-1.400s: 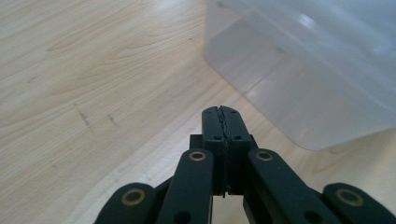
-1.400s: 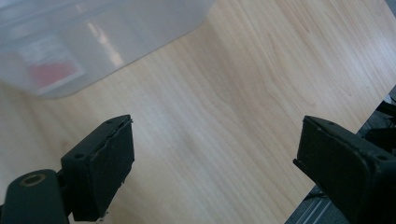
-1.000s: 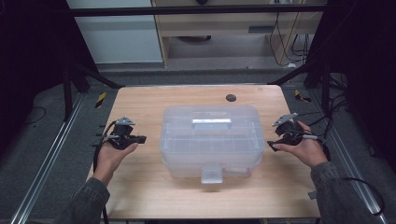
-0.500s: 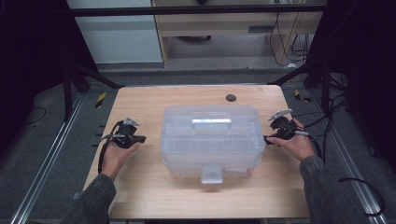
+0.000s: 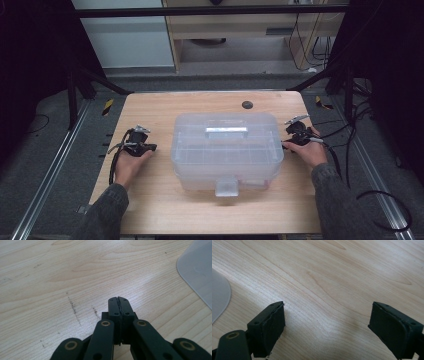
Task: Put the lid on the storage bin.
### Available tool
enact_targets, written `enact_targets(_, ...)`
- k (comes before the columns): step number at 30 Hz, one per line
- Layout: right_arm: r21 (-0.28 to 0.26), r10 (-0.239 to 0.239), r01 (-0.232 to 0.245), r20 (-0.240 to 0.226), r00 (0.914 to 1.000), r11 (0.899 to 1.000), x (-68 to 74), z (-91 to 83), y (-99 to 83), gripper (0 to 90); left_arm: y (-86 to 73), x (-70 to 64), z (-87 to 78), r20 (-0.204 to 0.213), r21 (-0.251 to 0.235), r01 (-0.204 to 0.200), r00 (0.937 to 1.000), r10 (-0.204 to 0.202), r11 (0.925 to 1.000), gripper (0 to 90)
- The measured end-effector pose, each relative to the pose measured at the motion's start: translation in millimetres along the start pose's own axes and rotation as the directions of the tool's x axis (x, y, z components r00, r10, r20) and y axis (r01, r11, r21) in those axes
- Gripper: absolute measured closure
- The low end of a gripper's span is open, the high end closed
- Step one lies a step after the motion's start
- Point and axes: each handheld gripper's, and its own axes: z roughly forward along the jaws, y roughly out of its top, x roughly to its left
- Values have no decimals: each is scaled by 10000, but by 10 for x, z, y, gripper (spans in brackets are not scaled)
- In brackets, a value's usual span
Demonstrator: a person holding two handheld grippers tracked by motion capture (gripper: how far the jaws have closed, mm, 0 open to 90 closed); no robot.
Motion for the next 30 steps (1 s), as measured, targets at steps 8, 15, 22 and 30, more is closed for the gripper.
enact_targets(8,-450,462,-461,3,9989,9979,-18,83,15,124,16,5,39,-161,-277,-19,9999,14,9996,897)
enact_targets(15,-698,712,-710,11,9975,9950,0,132,22,99,5,81,113,-524,-728,420,9976,-458,9965,802)
enact_targets(22,-1034,854,-842,71,9963,9911,-5,140,24,96,8,140,167,-1395,-1263,678,9865,-854,9897,378)
enact_targets(30,-1253,1225,-1196,151,9924,9849,-7,186,16,79,-46,226,249,-1670,-1594,873,9793,-1140,9833,147)
